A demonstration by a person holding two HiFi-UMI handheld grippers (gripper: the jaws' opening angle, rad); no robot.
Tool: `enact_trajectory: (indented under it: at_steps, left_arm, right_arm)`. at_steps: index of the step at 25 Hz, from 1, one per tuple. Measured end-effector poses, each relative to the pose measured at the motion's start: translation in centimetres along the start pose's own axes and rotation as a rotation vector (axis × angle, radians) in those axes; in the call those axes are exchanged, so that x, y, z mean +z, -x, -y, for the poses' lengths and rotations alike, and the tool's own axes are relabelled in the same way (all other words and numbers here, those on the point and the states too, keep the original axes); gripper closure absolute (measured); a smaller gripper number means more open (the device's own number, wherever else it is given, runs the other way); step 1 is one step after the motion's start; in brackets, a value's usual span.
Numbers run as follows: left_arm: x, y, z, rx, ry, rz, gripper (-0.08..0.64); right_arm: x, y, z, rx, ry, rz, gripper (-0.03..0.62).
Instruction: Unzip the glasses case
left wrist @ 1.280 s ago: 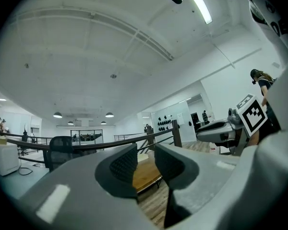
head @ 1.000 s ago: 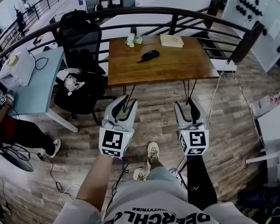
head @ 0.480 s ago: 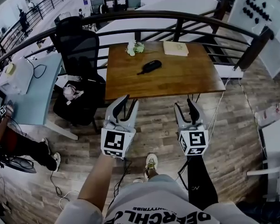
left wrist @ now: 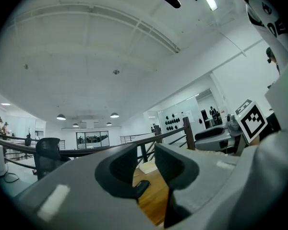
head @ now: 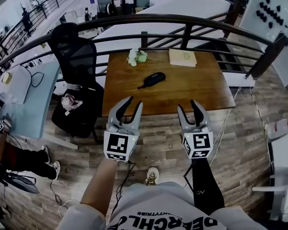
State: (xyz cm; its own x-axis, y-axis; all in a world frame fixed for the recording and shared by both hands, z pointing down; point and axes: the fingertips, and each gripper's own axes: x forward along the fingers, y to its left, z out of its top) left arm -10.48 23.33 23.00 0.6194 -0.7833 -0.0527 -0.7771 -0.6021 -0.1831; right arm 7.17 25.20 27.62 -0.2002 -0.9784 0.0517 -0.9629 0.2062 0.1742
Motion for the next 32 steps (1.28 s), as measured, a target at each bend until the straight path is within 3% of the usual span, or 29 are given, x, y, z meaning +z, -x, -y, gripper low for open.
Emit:
enact_trajectory:
  at_steps: [17, 32]
  left_arm:
    - [-2.6, -9.0, -0.7, -0.042, -0.028, -0.044, 0.449]
    - [-7.1, -23.4, -5.7, -0.157, -0.003, -0.070, 0.465]
  right_arm:
    - [-3.1, -7.4, 4.6, 0.018, -0.041, -0.025, 0.367]
    - [-5.3, -20.3, 9.3, -0.008, -0.016, -0.102, 0.385]
